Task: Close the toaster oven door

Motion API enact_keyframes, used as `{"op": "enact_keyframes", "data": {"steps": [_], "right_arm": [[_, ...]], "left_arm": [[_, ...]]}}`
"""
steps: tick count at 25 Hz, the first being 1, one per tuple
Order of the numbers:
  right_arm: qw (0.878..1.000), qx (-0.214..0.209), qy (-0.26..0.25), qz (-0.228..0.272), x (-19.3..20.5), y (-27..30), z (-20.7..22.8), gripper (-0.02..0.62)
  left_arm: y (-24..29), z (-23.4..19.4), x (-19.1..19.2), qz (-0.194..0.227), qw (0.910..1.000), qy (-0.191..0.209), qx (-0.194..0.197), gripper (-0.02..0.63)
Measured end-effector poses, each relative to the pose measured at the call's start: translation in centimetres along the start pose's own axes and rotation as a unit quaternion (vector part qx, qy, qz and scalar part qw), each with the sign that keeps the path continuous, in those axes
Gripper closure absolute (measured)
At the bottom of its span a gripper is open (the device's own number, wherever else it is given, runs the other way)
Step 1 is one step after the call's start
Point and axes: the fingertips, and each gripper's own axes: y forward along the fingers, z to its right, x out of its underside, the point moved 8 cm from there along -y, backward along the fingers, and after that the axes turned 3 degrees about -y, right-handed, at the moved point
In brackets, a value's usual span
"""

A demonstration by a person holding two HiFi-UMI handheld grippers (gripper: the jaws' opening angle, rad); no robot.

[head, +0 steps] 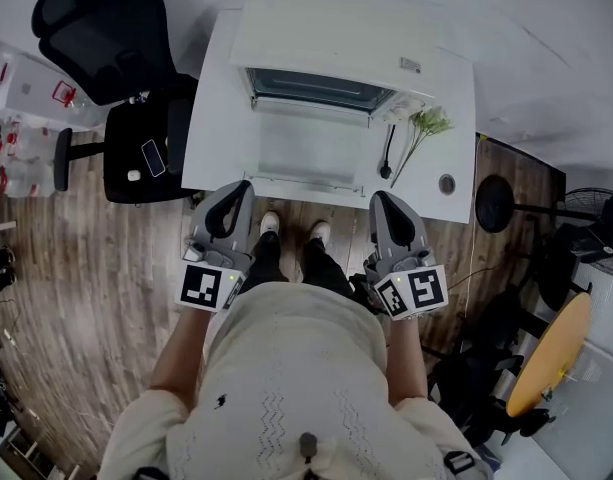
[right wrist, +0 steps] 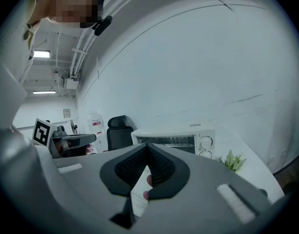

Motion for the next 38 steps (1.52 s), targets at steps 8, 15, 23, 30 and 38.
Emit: {"op": "enact_keyframes", "data": {"steps": [8,15,23,30,38], "right_arm": [[0.999,0.013,0.01,-0.043,2.8,0.2,0.5,0.586],[0.996,0.02,0.016,-0.085,6.4,0.3,1.0,0.584],[0.989,0.039,0.022,-0.144,11.2,0.9,1.6,0.565],[0.98,0.064,0.037,-0.186,14.5,1.1,1.9,0.526],[0.969,0.079,0.046,-0.23,17.6,1.5,2.6,0.509]], "left_arm": [[0.5,-0.6,3.1,-0.039,0.9992,-0.005,0.009,0.603],[1.3,-0.2,6.2,-0.075,0.9967,-0.023,0.019,0.601],[1.0,-0.5,10.4,-0.135,0.9903,-0.026,0.018,0.601],[0.4,-1.4,13.6,-0.17,0.9829,-0.07,0.005,0.555],[0.4,-2.6,17.1,-0.208,0.974,-0.088,-0.021,0.535]]}}
